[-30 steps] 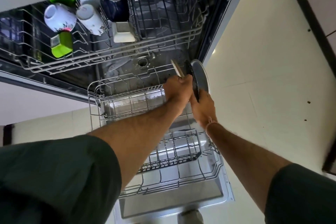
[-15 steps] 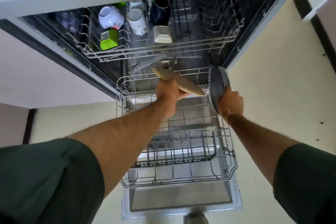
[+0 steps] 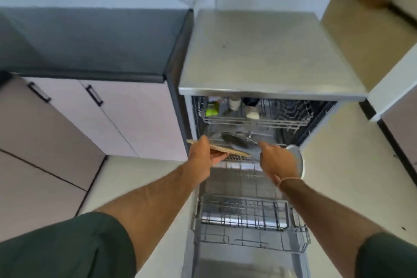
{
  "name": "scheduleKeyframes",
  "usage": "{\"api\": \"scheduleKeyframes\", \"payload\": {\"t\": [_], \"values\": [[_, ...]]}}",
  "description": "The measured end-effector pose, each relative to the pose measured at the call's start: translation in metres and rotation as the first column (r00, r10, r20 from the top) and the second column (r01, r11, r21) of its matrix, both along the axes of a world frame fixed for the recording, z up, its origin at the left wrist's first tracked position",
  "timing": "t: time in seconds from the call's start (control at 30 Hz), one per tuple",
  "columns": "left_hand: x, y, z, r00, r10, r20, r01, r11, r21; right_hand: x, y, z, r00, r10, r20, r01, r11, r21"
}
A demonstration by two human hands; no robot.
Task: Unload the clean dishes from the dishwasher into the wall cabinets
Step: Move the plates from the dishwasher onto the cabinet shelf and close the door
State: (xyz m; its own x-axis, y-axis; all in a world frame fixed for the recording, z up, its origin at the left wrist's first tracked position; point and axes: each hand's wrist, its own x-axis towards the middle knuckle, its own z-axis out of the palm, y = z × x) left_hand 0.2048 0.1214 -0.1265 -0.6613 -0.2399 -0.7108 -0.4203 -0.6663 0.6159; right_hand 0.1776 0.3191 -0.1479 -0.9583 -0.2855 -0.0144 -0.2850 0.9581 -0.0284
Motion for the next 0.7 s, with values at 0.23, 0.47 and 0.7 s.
{"api": "scheduleKeyframes", "payload": {"t": [0.23,0.47,0.7], "values": [[0.09,-0.108,0.144,0.982,0.03,-0.189,-0.045,0.996,-0.077,0.066,-0.112,0.158,0.963,0.216,-0.16,-0.214,0.976,0.031],[0.135,-0.206,0.284,0.919,0.109,-0.379,-0.165,0.979,-0.12,0.101,-0.22,0.295,0.881,0.333,-0.336,-0.348,0.937,0.018],[0.158,-0.303,0.378,0.849,0.217,-0.482,-0.331,0.929,-0.165,0.107,-0.33,0.386,0.763,0.448,-0.466,-0.492,0.87,0.03]]}}
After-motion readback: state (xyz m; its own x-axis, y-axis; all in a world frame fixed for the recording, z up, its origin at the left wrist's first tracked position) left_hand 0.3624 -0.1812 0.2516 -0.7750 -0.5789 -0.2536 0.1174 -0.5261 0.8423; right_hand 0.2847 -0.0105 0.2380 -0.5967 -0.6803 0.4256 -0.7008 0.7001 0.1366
